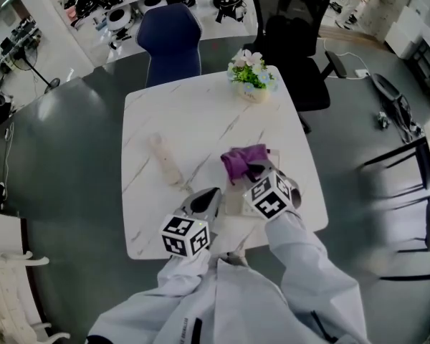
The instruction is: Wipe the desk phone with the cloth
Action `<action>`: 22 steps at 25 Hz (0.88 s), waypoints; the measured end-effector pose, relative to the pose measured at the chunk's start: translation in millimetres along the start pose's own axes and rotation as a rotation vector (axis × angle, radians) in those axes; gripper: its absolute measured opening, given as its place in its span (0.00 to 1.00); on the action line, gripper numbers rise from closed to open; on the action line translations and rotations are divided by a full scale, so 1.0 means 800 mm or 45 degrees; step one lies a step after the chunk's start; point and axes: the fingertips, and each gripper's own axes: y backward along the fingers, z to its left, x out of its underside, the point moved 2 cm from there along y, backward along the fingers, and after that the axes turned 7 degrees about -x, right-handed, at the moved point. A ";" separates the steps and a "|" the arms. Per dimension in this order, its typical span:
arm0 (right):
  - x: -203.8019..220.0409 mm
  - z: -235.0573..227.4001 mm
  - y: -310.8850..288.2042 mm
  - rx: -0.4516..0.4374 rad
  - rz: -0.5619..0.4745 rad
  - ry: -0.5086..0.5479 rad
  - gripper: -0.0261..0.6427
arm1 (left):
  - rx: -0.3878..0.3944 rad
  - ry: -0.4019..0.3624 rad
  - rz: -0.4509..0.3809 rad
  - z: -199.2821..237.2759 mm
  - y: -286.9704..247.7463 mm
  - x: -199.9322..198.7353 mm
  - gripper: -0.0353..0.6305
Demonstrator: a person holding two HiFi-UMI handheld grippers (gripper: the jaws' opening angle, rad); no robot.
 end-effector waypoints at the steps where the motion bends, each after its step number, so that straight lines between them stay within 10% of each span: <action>1: 0.000 0.002 0.001 -0.001 0.003 -0.002 0.09 | 0.001 0.000 -0.002 0.000 0.001 -0.001 0.05; 22: 0.013 0.032 0.006 -0.029 0.045 -0.026 0.09 | 0.010 0.008 -0.019 0.003 0.016 -0.002 0.05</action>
